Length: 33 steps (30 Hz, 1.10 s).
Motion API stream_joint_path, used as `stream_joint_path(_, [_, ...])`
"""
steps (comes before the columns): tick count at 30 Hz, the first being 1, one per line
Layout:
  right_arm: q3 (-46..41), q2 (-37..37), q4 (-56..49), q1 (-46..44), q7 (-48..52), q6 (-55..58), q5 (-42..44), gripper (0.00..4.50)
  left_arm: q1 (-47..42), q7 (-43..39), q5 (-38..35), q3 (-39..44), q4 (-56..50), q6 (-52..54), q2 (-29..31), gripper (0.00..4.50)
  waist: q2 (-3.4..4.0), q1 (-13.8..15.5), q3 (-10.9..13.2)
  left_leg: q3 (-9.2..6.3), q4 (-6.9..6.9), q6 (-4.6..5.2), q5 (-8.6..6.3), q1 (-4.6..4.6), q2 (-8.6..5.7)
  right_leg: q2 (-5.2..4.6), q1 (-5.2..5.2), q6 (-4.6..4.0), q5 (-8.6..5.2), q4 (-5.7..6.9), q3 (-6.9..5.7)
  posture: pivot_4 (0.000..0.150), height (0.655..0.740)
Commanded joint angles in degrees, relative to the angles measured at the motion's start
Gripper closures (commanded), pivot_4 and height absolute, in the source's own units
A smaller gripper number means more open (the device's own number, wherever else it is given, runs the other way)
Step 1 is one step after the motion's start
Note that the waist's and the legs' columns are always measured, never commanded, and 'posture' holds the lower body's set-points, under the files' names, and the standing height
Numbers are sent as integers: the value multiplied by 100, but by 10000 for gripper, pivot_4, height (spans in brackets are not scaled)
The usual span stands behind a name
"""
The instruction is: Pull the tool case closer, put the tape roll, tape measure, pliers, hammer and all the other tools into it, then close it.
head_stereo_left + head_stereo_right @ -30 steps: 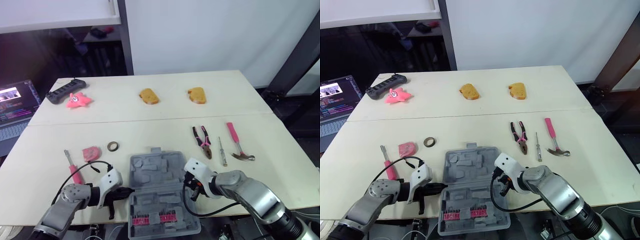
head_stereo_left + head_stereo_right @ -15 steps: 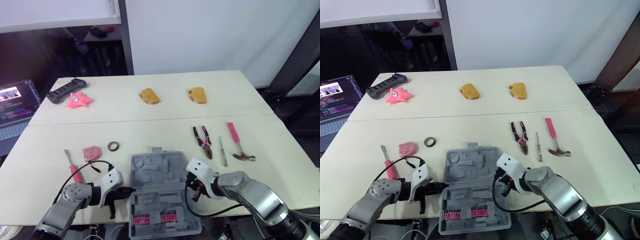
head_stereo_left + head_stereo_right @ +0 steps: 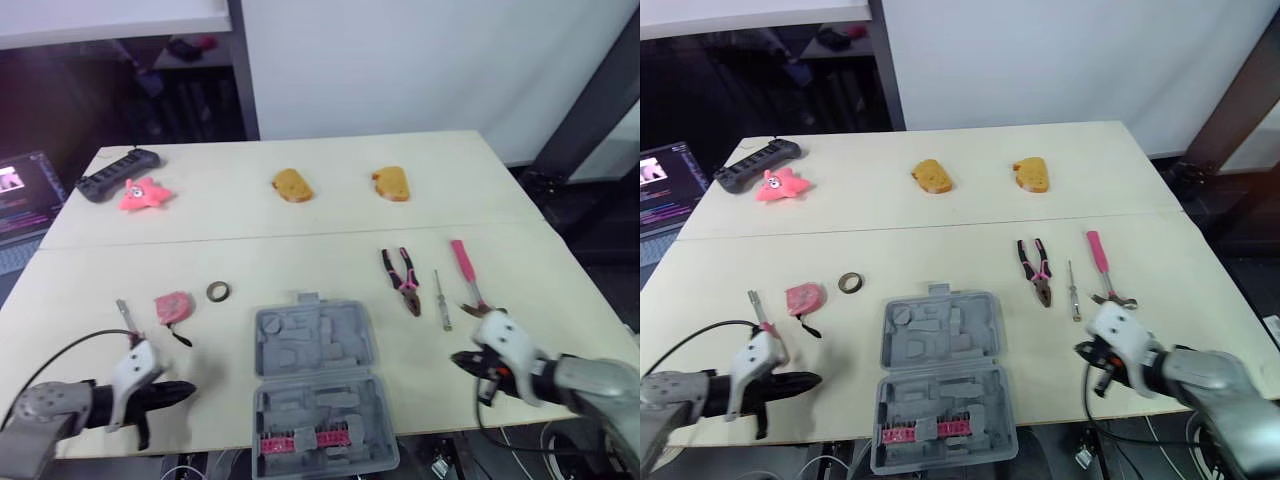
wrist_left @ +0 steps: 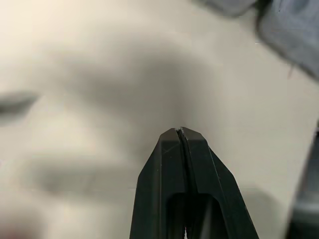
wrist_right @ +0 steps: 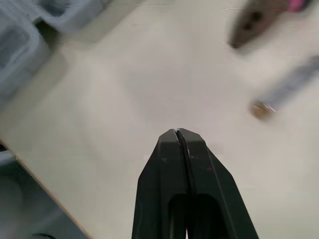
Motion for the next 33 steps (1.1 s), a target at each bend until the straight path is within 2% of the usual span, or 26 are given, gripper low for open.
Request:
stream_joint_path(1, [-942,3,153,386,516,-597,158,42427,178,-312,-212,889,442,-170,367,39788,2,0,9,0,4,0,0,-3,0,-1,0,-2,0,-2,-1,1500,7400])
stream_joint_path(3, [-1439,77,97,601,735,-539,410,36872,160,-373,-164,1268,1106,-329,596,33002,6,-9,25,4,12,-1,0,-11,-4,-14,-1,-2,-1,-5,-1,1500,7400])
stream_joint_path(8, [-1986,55,-79,846,844,-366,510,10904,-265,-355,47,1622,2730,-889,959,6121,-5,-39,44,9,16,-1,-1,-10,0,-19,-5,11,-8,-4,-1,1500,7400])
stream_joint_path(9, [-2138,28,32,1031,916,-389,380,6165,-427,-281,108,1651,3218,-1027,1047,1575,-8,-37,44,11,15,-2,-1,-12,0,-17,-8,10,-7,-5,-1,1500,7400])
stream_joint_path(10, [-2315,43,133,1220,994,-441,287,948,-530,-224,202,1648,3665,-1207,1130,0,-7,-30,44,12,13,-2,-1,-13,0,-18,-10,8,-5,-5,-1,1500,7400])
stream_joint_path(12, [-2517,94,263,1420,1060,-580,183,357,-690,-204,295,1604,4183,-1444,1187,0,-16,-29,40,12,11,-2,-1,-39,-6,-16,-34,-10,8,-5,-3,1500,7400])
stream_joint_path(15, [-2527,113,336,1449,1071,-756,131,357,-848,-291,311,1486,4370,-1609,1131,0,-15,-28,40,22,10,-2,-1,-60,-12,-20,-61,7,18,-3,2,1500,7400])
stream_joint_path(25, [-2369,209,275,1319,964,-793,152,357,-1053,-233,369,1235,4028,-1532,878,0,-15,-27,39,22,20,-4,1,-52,-5,-16,-59,-14,23,16,6,1500,7400])
stream_joint_path(29, [-1946,396,-242,853,593,-450,437,357,-1050,-88,236,1036,3072,-1078,527,0,-13,-28,39,23,27,-5,2,-51,-6,-17,-58,-1,31,24,8,1500,7400])
stream_joint_path(33, [-1360,739,-1009,48,55,163,1132,357,-1031,199,23,893,1859,-238,114,0,-17,-45,38,25,39,-8,4,-45,-5,-17,-61,4,34,56,17,1500,7400])
